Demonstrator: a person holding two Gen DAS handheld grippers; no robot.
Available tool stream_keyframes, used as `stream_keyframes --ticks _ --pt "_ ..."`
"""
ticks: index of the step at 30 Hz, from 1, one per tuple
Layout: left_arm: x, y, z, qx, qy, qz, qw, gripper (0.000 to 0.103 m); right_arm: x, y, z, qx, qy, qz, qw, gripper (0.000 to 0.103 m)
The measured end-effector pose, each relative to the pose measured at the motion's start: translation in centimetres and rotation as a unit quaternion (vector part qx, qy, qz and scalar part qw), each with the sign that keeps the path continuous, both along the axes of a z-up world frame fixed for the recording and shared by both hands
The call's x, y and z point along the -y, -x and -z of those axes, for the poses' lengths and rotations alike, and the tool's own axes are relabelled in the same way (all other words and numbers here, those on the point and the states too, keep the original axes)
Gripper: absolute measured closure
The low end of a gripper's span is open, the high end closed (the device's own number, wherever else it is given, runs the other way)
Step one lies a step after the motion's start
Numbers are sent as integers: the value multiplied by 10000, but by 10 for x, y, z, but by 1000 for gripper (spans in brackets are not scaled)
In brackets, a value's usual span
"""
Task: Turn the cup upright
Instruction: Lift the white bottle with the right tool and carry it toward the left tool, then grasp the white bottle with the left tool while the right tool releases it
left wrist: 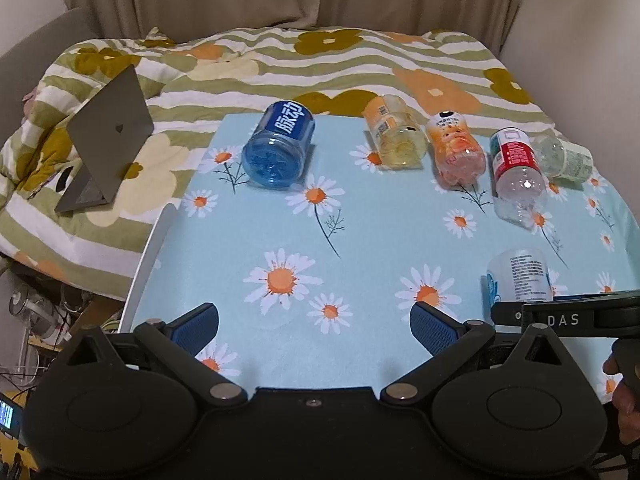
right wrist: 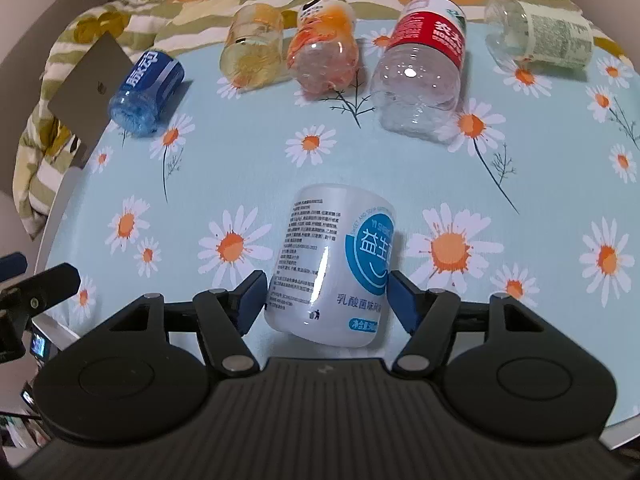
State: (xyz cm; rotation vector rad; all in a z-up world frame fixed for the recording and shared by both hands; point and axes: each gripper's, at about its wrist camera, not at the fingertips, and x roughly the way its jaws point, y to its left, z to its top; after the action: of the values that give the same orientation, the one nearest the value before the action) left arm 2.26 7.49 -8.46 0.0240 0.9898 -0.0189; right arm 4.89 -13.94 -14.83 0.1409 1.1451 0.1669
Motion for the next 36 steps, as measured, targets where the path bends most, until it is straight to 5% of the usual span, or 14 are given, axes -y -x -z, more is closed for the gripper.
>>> stream_keyframes --ticks 4,10,19,28,32,36 --pt "3 -3 0 16 18 77 10000 0 3 0 1 -12 -57 97 9999 4" --pt "6 -3 -4 45 41 113 9999 0 4 5 -5 10 -150 23 9999 4" --pt "32 -13 -36 136 -81 322 9994 0 38 27 -57 318 -340 -59 9989 4" --pt "107 -40 -25 -505 82 669 9964 0 111 39 -73 1122 64 -59 9936 0" --pt "138 -58 -10 -830 1 770 9936 0 136 36 -59 800 228 -111 9965 0" --pt "159 -75 6 -1181 56 731 9903 0 168 34 -41 320 -205 139 9992 0"
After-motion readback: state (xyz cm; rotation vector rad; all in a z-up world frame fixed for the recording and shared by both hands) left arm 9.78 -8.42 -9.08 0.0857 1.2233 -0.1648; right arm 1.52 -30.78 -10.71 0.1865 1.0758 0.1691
